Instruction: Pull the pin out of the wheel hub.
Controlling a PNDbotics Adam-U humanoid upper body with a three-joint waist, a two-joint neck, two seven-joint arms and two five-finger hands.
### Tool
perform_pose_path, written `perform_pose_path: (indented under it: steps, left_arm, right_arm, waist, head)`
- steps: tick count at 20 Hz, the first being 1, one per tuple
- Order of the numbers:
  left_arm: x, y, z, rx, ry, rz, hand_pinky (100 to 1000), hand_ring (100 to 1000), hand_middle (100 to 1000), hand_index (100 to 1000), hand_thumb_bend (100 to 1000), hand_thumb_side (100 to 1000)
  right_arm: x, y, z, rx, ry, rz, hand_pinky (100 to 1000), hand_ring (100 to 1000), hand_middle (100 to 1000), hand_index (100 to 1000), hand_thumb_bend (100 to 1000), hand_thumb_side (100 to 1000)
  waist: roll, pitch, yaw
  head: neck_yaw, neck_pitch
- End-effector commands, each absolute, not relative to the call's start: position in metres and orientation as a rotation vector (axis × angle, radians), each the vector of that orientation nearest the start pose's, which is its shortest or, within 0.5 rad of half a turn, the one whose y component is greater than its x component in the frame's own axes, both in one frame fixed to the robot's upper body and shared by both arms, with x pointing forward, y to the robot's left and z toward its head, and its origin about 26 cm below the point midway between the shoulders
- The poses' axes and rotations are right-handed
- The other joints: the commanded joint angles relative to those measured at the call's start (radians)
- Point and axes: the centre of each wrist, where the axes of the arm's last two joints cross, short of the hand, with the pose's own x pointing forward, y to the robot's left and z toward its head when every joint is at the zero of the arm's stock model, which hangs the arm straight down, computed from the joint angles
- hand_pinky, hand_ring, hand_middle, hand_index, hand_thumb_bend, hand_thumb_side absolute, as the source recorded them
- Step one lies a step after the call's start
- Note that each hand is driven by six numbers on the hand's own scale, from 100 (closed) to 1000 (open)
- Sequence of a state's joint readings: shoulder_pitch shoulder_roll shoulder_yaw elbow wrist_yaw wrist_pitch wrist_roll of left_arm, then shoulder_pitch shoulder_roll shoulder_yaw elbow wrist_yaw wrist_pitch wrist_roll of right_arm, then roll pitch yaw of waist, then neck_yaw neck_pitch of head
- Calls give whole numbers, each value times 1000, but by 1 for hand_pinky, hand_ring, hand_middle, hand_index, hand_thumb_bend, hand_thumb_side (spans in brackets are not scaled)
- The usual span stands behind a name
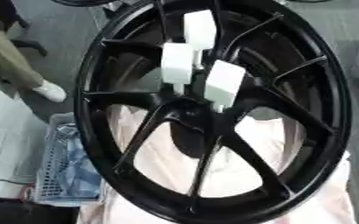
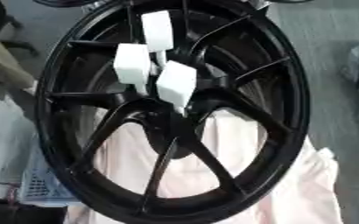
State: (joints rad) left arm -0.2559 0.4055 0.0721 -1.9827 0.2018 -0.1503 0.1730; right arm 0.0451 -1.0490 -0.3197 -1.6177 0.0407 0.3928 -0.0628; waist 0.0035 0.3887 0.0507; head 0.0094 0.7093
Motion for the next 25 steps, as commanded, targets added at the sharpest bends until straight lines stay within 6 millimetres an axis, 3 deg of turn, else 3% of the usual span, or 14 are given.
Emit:
perform_pose_path:
  steps: [1, 2, 4, 5, 6, 13, 17, 25]
  left_arm:
    - [293, 297, 208, 152, -2423, -96, 840, 672, 593, 723, 100, 702]
    - [293, 297, 208, 152, -2423, -96, 840, 672, 593, 723, 100, 702]
    - [293, 297, 208, 151, -2423, -97, 840, 672, 593, 722, 100, 702]
    - [294, 297, 208, 151, -2423, -97, 840, 673, 593, 722, 100, 702]
    - [294, 297, 208, 150, -2423, -97, 840, 673, 593, 722, 100, 702]
    - [294, 295, 209, 135, -2427, -100, 839, 673, 594, 722, 100, 700]
    - [295, 294, 210, 126, -2428, -104, 839, 674, 594, 722, 100, 699]
    - [295, 293, 212, 118, -2434, -117, 838, 675, 596, 722, 100, 697]
  right_arm:
    - [255, -501, 245, -1229, -1266, 384, 751, 915, 870, 854, 296, 101]
    - [255, -499, 246, -1229, -1282, 386, 748, 910, 862, 850, 285, 113]
    - [256, -490, 249, -1227, -1333, 391, 733, 881, 831, 834, 206, 194]
    - [257, -484, 251, -1221, -1366, 391, 718, 863, 815, 818, 118, 271]
    - [257, -478, 253, -1211, -1407, 388, 712, 856, 807, 810, 100, 299]
    - [250, -413, 262, -1060, -1771, 328, 701, 846, 792, 778, 100, 463]
    - [253, -397, 256, -963, -1944, 276, 681, 837, 784, 767, 100, 533]
    - [261, -381, 244, -741, -2218, 134, 674, 825, 773, 758, 100, 500]
  waist:
    - [-3, -28, -2]
    - [-3, -29, -2]
    - [-2, -29, -2]
    - [-2, -29, -2]
    - [-2, -30, -2]
    - [-5, -37, 4]
    - [-9, -42, 12]
    - [-19, -50, 18]
  head:
    - [-2, -6]
    - [-2, -5]
    - [-3, -6]
    - [-3, -7]
    - [-3, -7]
    - [-9, -6]
    - [-14, -3]
    - [-15, -2]
